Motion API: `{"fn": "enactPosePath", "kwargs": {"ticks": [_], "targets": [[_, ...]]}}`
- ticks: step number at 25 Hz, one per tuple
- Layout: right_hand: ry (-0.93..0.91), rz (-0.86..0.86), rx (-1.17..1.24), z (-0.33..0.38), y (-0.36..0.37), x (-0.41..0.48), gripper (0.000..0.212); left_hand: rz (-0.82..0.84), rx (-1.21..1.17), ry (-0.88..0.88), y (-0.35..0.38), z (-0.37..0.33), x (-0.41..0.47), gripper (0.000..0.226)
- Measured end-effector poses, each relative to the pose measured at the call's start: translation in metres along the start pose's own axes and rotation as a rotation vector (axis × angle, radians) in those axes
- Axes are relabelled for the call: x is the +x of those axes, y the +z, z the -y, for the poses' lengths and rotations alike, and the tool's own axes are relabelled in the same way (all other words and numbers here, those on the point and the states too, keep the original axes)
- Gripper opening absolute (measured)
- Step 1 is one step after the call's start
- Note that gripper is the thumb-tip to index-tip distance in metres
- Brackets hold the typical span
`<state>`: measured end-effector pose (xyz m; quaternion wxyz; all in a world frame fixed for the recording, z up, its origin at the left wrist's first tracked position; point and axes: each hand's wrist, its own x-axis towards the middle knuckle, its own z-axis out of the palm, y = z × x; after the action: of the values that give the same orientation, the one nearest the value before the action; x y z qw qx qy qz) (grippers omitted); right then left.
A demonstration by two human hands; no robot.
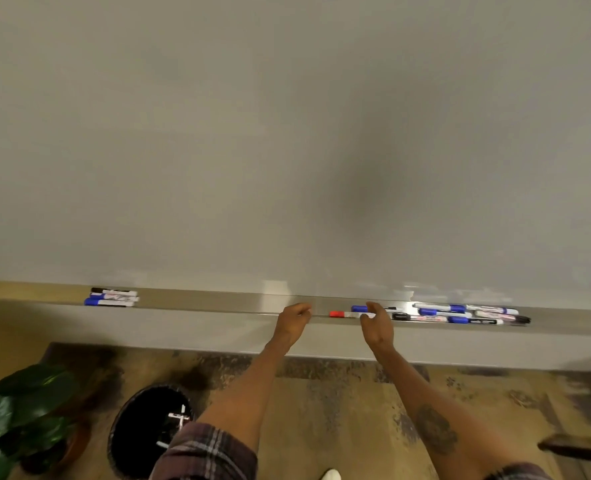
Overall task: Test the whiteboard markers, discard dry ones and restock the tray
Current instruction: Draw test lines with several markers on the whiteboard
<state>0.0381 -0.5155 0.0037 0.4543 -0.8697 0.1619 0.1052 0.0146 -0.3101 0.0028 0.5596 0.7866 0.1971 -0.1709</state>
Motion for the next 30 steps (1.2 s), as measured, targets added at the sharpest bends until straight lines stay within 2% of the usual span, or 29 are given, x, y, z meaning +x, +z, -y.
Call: {"fn": "enactPosePath", "kwargs": {"ticks": [3,6,9,13,18,24,28,30], "targets": [[0.055,-0.029,0.002,-0.019,-0.019,0.009,0.042,0.057,0.005,-0.053,0.025,-0.003,0.008,0.041],[0.075,0.025,0.019,-0.037,-0.026,0.021,0.049,0.105,0.019,-0.076,0.046,-0.010,0.009,0.017],[0.090,0.107,0.035,-0.049,-0.028,0.030,0.055,0.110,0.011,-0.108,0.062,-0.008,0.016,0.020],[0.080,0.184,0.072,-0.056,-0.029,0.037,0.057,0.115,-0.020,-0.137,0.080,-0.007,0.022,0.051],[0.068,0.249,0.109,-0.061,-0.035,0.045,0.054,0.092,-0.092,-0.154,0.091,-0.008,0.027,0.055],[0.099,0.082,0.295,-0.051,-0.025,0.043,0.033,-0.121,-0.312,-0.032,0.078,-0.005,0.022,0.024],[-0.003,0.072,0.325,-0.021,-0.006,0.031,0.015,-0.277,-0.504,0.016,0.047,-0.008,0.019,0.028],[-0.044,0.103,0.346,-0.002,0.001,0.022,0.017,-0.313,-0.602,0.060,0.028,-0.016,0.014,0.023]]}}
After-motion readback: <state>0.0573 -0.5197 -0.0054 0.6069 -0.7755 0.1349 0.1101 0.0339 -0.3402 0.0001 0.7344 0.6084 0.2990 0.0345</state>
